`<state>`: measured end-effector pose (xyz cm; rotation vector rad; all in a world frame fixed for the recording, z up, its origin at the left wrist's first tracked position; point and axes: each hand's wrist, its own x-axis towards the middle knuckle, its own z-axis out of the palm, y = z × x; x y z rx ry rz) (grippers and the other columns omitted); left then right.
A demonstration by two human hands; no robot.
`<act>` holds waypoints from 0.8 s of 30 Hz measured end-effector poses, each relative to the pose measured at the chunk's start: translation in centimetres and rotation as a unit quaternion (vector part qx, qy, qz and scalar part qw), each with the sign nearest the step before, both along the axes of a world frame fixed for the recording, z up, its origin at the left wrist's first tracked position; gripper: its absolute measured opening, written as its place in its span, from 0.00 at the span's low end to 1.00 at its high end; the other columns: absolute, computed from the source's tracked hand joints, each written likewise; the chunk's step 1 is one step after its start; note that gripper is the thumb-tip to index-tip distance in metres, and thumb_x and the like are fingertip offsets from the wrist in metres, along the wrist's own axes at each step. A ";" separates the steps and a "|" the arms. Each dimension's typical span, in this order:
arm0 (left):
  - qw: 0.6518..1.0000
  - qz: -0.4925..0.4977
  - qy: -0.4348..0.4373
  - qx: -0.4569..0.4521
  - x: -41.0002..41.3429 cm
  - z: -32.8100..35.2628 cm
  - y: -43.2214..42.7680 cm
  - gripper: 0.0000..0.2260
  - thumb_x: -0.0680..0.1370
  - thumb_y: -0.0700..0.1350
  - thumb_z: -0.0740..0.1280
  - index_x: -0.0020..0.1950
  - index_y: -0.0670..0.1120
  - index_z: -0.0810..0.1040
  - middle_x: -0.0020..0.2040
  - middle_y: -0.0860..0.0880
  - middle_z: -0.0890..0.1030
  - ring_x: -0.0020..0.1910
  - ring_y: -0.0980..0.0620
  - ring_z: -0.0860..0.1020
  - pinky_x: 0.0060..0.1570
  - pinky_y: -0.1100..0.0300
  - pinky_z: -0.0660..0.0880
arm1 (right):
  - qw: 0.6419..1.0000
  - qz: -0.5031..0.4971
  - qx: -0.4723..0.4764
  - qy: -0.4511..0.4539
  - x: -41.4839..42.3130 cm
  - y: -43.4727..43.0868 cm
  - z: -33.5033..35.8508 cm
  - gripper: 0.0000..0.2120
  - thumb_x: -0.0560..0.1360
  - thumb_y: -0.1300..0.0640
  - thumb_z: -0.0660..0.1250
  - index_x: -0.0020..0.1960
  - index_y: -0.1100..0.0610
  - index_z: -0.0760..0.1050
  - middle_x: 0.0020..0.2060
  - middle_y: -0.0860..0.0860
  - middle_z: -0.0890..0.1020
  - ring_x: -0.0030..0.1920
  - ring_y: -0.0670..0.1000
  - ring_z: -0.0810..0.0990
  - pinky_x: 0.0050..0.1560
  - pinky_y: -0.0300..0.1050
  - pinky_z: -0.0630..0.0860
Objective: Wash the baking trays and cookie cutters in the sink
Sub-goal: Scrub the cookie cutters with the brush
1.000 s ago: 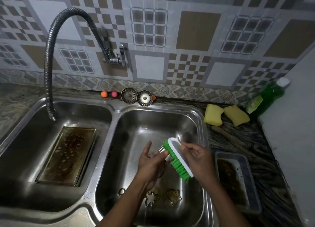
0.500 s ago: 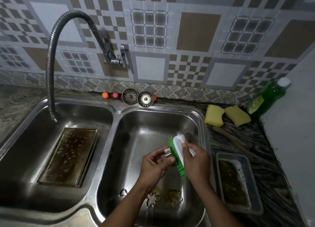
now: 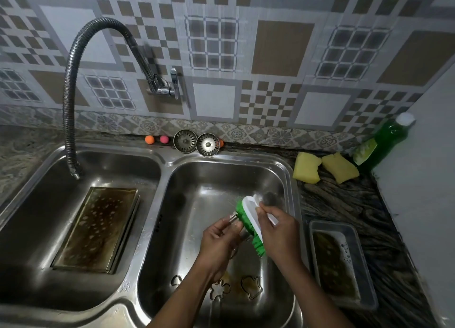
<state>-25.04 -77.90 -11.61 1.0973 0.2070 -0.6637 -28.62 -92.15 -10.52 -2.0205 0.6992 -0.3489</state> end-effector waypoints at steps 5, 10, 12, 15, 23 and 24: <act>0.998 0.037 -0.037 0.017 0.2 0.1 -0.2 0.19 0.68 0.39 0.74 0.59 0.42 0.82 0.55 0.39 0.84 0.54 0.39 0.83 0.54 0.48 0.80 | 0.999 -0.032 -0.005 0.002 0.3 -0.2 0.2 0.13 0.78 0.52 0.68 0.60 0.55 0.82 0.53 0.50 0.85 0.51 0.45 0.81 0.41 0.27 0.69; 0.997 0.055 0.028 -0.042 0.6 0.6 0.2 0.14 0.75 0.39 0.70 0.60 0.43 0.81 0.52 0.40 0.84 0.55 0.40 0.82 0.56 0.47 0.79 | 1.000 -0.026 -0.012 -0.007 -0.7 -0.6 1.3 0.13 0.78 0.51 0.67 0.61 0.54 0.81 0.54 0.49 0.84 0.49 0.44 0.78 0.40 0.26 0.67; 0.999 0.051 0.012 -0.001 0.8 1.0 1.0 0.12 0.76 0.37 0.70 0.59 0.45 0.82 0.50 0.41 0.85 0.53 0.41 0.83 0.50 0.50 0.80 | 0.999 -0.012 -0.030 0.003 -1.1 -0.8 1.8 0.13 0.78 0.51 0.67 0.60 0.55 0.81 0.53 0.50 0.84 0.48 0.45 0.78 0.39 0.30 0.69; 0.997 0.053 -0.024 0.058 0.9 2.4 3.0 0.17 0.75 0.33 0.71 0.63 0.43 0.79 0.53 0.42 0.84 0.49 0.44 0.84 0.50 0.51 0.81 | 0.999 -0.012 -0.034 0.011 -1.8 -0.9 2.0 0.13 0.78 0.51 0.67 0.58 0.56 0.82 0.51 0.53 0.85 0.48 0.48 0.79 0.39 0.36 0.70; 0.936 0.165 -0.183 0.253 4.2 4.1 13.6 0.18 0.72 0.35 0.76 0.60 0.42 0.80 0.48 0.48 0.85 0.45 0.55 0.82 0.50 0.60 0.80 | 1.000 -0.015 0.003 0.010 -1.9 3.4 2.6 0.14 0.79 0.51 0.65 0.62 0.53 0.80 0.58 0.52 0.82 0.56 0.53 0.80 0.50 0.42 0.72; 0.916 0.168 -0.201 0.303 4.8 3.6 15.6 0.18 0.71 0.37 0.77 0.59 0.43 0.81 0.47 0.49 0.85 0.44 0.58 0.82 0.52 0.60 0.80 | 1.000 -0.014 0.005 0.011 -2.0 4.3 2.7 0.15 0.78 0.50 0.65 0.62 0.52 0.80 0.58 0.52 0.82 0.56 0.54 0.80 0.51 0.44 0.74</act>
